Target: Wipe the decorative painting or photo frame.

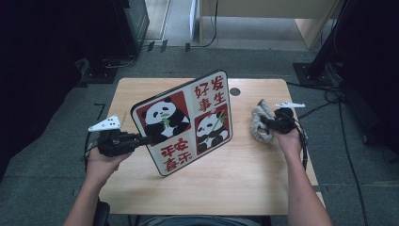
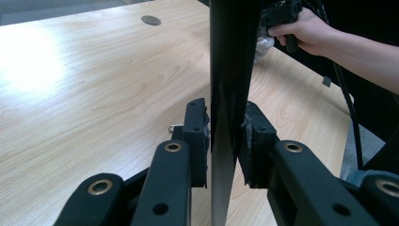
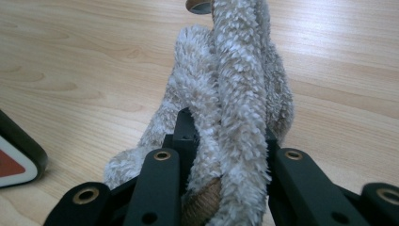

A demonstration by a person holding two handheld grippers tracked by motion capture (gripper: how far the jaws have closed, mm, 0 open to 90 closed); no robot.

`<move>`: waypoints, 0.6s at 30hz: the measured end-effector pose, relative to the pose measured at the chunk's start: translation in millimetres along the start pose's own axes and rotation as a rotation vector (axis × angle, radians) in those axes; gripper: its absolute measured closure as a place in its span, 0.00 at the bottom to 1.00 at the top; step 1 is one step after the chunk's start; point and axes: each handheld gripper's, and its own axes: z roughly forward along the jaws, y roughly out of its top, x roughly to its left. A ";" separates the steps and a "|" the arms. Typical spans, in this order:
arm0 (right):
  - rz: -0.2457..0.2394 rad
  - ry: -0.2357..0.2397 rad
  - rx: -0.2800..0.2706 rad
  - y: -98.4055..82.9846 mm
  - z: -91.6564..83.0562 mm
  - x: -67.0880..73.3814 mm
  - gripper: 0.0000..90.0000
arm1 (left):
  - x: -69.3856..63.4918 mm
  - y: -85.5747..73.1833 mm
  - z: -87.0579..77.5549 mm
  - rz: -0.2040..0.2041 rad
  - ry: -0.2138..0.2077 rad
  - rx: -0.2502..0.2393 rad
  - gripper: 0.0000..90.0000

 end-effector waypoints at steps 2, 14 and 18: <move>-0.003 -0.018 -0.014 0.8 -1.0 -1.5 0.80 | -0.1 -0.1 -0.2 0.001 0.000 0.000 0.85; -0.004 -0.064 -0.053 3.7 -3.6 -8.9 0.80 | 0.2 0.5 -0.2 0.002 0.001 -0.002 0.85; -0.008 -0.061 -0.020 3.1 -0.8 -7.4 0.80 | 0.3 0.5 0.3 0.003 0.000 0.001 0.85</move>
